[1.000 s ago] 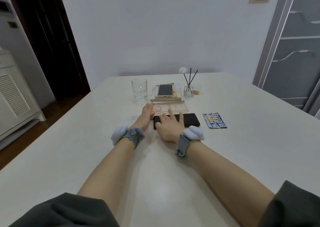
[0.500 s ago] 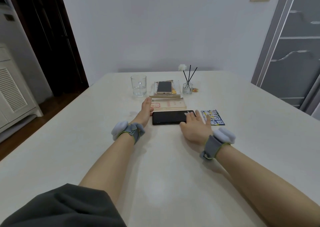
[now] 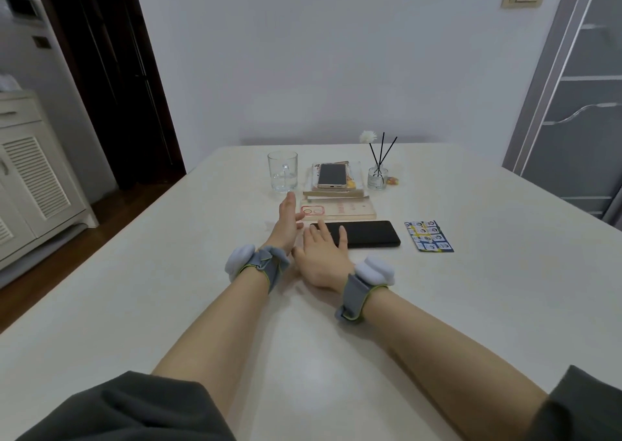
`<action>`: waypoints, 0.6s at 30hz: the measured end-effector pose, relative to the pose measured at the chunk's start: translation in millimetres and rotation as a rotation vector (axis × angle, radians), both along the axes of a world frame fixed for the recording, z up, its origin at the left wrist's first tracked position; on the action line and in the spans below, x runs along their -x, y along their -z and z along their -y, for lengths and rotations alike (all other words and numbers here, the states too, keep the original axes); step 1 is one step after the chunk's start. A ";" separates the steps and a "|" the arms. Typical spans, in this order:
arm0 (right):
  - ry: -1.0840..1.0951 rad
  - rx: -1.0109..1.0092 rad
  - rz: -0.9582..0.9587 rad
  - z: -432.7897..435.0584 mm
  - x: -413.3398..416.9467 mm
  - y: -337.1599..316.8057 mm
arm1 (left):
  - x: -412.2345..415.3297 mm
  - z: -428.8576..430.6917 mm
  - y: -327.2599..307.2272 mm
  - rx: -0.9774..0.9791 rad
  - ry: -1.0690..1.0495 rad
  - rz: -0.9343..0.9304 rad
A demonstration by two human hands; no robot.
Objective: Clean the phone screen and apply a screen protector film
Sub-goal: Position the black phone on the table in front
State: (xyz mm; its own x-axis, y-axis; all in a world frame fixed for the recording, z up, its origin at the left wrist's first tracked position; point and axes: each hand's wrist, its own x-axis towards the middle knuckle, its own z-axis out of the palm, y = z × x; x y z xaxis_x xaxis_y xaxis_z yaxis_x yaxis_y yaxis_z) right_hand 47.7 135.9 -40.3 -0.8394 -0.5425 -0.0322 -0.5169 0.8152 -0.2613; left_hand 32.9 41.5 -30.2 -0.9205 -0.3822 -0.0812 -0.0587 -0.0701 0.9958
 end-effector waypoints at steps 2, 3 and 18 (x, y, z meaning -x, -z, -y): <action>-0.042 0.020 0.037 2.2 -6.9 -6.0 | -2.6 4.0 -0.8 -0.035 -0.051 -0.057; -0.061 0.029 0.049 4.6 -11.7 -8.3 | -4.0 7.0 -1.6 -0.051 -0.074 -0.076; 0.359 0.268 -0.161 -24.8 0.4 -20.3 | -21.0 6.3 -4.5 0.852 -0.031 0.187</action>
